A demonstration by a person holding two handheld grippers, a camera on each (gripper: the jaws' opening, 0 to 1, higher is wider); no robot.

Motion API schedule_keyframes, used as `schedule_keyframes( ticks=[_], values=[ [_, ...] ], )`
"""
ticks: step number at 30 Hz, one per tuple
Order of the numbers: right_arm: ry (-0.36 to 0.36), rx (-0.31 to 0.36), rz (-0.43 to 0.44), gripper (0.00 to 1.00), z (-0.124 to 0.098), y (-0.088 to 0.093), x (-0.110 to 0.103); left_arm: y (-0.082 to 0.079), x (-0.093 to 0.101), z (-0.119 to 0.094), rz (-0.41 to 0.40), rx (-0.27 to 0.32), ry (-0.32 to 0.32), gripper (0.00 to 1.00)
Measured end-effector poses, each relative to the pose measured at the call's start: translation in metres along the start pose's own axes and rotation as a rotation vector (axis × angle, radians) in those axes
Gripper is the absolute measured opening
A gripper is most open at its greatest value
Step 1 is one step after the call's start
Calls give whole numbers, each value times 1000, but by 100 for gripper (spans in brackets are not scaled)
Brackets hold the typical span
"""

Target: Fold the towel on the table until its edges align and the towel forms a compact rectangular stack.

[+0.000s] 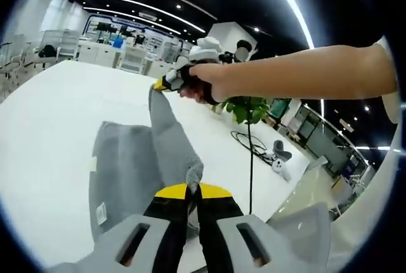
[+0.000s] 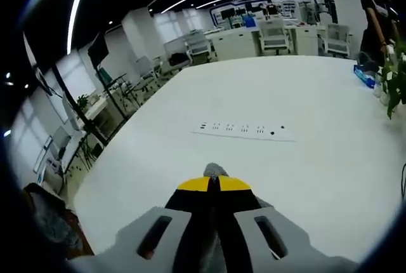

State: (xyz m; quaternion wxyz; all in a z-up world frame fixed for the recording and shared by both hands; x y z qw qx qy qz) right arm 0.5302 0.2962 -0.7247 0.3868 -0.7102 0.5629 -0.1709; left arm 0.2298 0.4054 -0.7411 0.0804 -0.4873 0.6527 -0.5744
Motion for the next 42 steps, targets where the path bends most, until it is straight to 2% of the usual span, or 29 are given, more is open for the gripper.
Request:
schedule_keyframes(
  ticks=[5,12,15,18,24,25,32,36,42],
  values=[
    [-20,1,-8,0,9,2,-18,-1,-6,-11,-10,4,-18,4],
    [-56,-15,-65,0,21,9,-42,9,-18,-23,-25,-48,-51,4],
    [-57,-21,-69,0,26,13,-46,12,-21,-26,-25,-73,-62,5],
    [-58,-28,-71,0,32,17,-51,20,-32,-28,-26,-96,-81,5],
    [-59,-40,-90,0,42,26,-60,26,-43,-36,-47,-104,-122,5],
    [-60,-43,-93,0,44,27,-61,29,-46,-37,-53,-128,-134,5],
    [-58,-63,-116,0,56,39,-73,37,-58,-42,-81,-191,-171,4],
    [-51,-70,-133,0,64,44,-77,40,-65,-43,-105,-209,-179,5],
    [-42,-76,-158,1,73,52,-81,46,-72,-41,-95,-251,-182,7]
  ],
)
Point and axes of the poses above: the point that each gripper's makers call its tool centre point, and the gripper's own axes: z roughly forward along the fingers, x roughly to its right, y roughly out of its underside, the point moved 9 cm from there along -z, roughly backward along the fingers, and after that the axes turned 10 degrees about y, right-handed, at the moved point
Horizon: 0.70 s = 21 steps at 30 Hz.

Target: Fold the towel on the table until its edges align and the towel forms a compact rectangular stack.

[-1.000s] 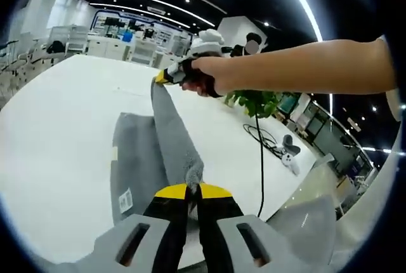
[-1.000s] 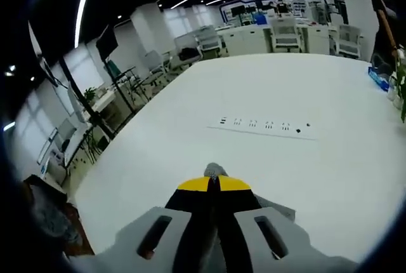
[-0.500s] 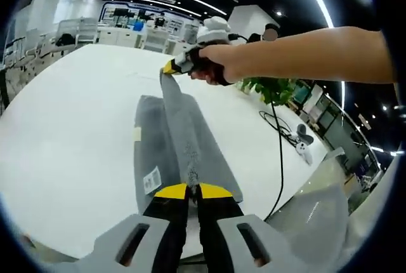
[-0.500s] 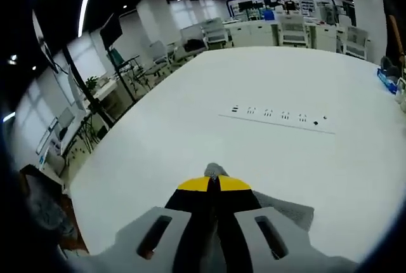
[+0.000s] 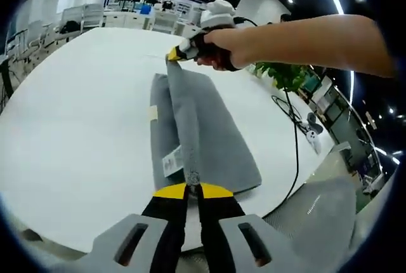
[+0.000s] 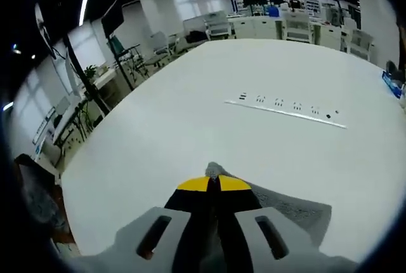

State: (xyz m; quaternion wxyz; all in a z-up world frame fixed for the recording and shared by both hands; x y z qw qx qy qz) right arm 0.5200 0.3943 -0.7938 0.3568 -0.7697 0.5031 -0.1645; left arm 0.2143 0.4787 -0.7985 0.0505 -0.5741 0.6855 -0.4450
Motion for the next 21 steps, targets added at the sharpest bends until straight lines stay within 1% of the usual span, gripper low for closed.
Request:
schedule_keyframes(
  ticks=[2,4,8,11,12,14,15,16,17,18,19,21],
  values=[
    [-3,-2,-4,1,2,1,-2,1,-2,0,-1,-8,0,10],
    [6,6,-30,1,3,2,-3,1,-6,0,-4,-12,-9,17],
    [2,9,-44,3,7,4,-5,-2,-9,-2,2,-6,-12,18],
    [-38,48,-28,8,7,2,-9,-5,-10,0,0,-1,-10,18],
    [-50,39,-23,9,7,3,-10,-6,-10,1,0,-2,-8,18],
    [-106,-28,-25,6,10,11,-16,-7,-10,2,-4,0,-5,18],
    [-99,-24,-35,4,11,11,-16,-8,-10,3,-6,1,-2,18],
    [-97,-11,-51,4,11,13,-17,-8,-9,4,-6,1,0,18],
    [-103,-4,-55,7,10,14,-17,-9,-8,4,-4,2,2,18],
    [-105,-11,-48,11,10,15,-17,-9,-7,4,-1,2,4,18],
    [-105,-14,-48,12,10,15,-17,-10,-7,5,3,0,8,18],
    [-109,3,-65,11,6,15,-14,-11,-7,6,6,0,9,18]
  ],
)
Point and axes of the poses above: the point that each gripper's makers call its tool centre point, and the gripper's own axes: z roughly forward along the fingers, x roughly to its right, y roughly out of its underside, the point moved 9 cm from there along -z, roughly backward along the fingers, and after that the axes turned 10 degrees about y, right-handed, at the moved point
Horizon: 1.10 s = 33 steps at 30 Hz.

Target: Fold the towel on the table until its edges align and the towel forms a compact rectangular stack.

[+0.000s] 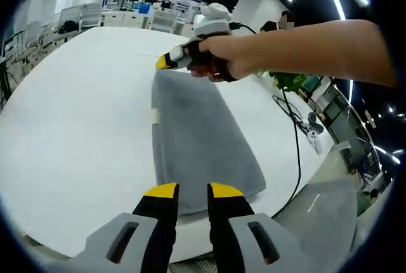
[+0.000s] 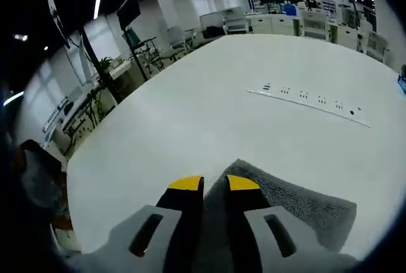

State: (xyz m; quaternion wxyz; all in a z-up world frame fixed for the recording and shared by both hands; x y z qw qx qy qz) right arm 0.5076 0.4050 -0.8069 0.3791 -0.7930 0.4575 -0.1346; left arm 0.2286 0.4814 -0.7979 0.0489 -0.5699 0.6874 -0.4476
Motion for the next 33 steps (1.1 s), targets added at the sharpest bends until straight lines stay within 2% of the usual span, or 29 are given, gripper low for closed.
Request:
schedule_keyframes(
  ticks=[7,11,17,23,28,33],
  values=[
    [-5,38,-24,18,-14,-12,15,-10,-3,3,20,14,-5,19],
    [-7,85,-17,23,-23,-18,19,-16,-4,2,35,28,-1,20],
    [-25,90,-7,31,-30,-21,18,-22,-3,0,50,33,-4,21],
    [-28,111,-5,33,-44,-26,21,-27,-5,0,62,47,-13,24],
    [-26,128,3,34,-44,-35,30,-34,-7,-1,66,60,-19,25],
    [-35,150,7,37,-54,-39,33,-43,-7,-3,103,71,-28,28]
  ],
)
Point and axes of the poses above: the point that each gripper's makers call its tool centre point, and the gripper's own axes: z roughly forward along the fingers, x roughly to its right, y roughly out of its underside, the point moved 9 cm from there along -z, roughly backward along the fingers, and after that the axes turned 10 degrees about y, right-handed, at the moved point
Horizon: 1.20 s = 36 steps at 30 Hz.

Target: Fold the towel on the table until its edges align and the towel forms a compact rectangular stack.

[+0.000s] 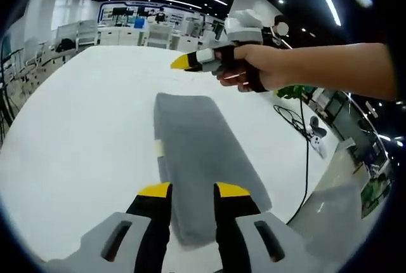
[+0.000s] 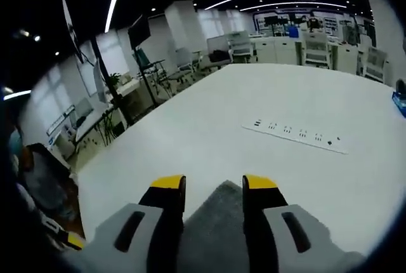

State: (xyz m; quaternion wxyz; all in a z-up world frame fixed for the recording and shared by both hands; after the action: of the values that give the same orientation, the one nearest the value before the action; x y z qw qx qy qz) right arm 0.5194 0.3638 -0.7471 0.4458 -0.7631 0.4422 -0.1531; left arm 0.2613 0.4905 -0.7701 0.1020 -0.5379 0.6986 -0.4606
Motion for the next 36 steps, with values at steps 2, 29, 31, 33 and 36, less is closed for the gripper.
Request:
schedule_keyframes(
  ticks=[2,29,31,33,36],
  values=[
    [-4,10,-9,39,-4,-1,1,-4,-1,-1,7,6,-7,31],
    [29,112,-94,58,-83,-4,16,-52,-17,-8,138,18,-8,50],
    [28,114,-91,58,-92,-1,15,-56,-18,-5,165,19,9,50],
    [26,109,-92,57,-99,2,14,-59,-19,-2,165,30,27,50],
    [18,119,-90,57,-107,7,14,-63,-22,3,175,30,34,50]
  ],
)
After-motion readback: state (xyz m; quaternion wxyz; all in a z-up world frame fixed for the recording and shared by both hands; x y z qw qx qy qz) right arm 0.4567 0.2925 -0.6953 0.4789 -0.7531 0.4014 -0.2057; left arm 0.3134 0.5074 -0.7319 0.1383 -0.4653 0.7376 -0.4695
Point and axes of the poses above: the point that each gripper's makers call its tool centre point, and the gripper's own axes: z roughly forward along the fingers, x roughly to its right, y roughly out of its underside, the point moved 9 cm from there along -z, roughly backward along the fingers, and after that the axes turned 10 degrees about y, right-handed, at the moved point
